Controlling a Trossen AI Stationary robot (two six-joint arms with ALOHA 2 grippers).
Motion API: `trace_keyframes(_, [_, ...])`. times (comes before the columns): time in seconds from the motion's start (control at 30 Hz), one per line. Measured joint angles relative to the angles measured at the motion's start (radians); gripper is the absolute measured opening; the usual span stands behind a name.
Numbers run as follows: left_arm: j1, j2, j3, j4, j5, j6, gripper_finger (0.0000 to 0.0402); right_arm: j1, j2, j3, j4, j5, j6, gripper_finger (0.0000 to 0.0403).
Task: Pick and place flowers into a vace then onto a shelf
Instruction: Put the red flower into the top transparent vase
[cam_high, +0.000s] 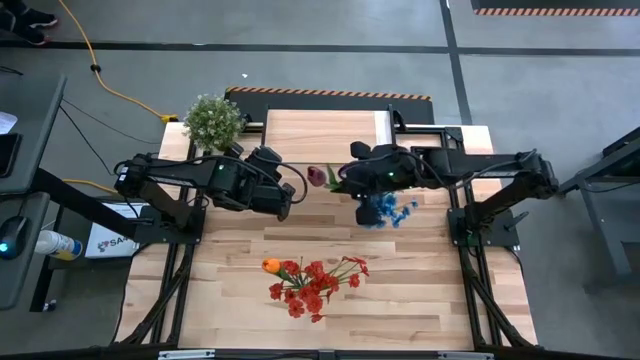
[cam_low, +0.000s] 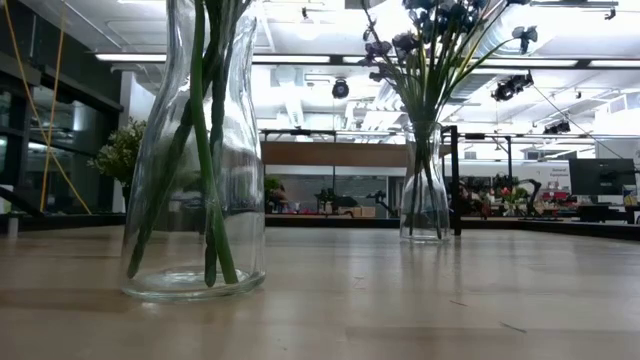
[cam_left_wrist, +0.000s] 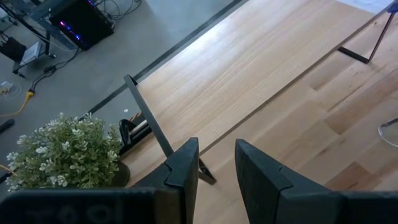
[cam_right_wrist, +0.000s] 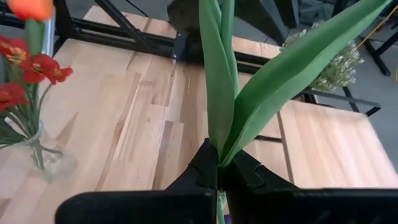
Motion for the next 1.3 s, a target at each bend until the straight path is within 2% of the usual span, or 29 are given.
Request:
trace_keyframes(0.23, [0.000,0.000,0.000,0.000,0.019,0.005,0.0138,0.000,0.010,0.000,-0.007,0.036,0.004,0.0000])
trace_keyframes(1.0, [0.000,0.000,0.000,0.000,0.016,0.008,0.0138,0.000,0.037,0.000,-0.109,0.064,0.060,0.0000])
trace_keyframes(1.3, [0.000,0.000,0.000,0.000,0.015,0.008,0.0138,0.000,0.034,0.000,-0.093,0.064,0.060,0.0000])
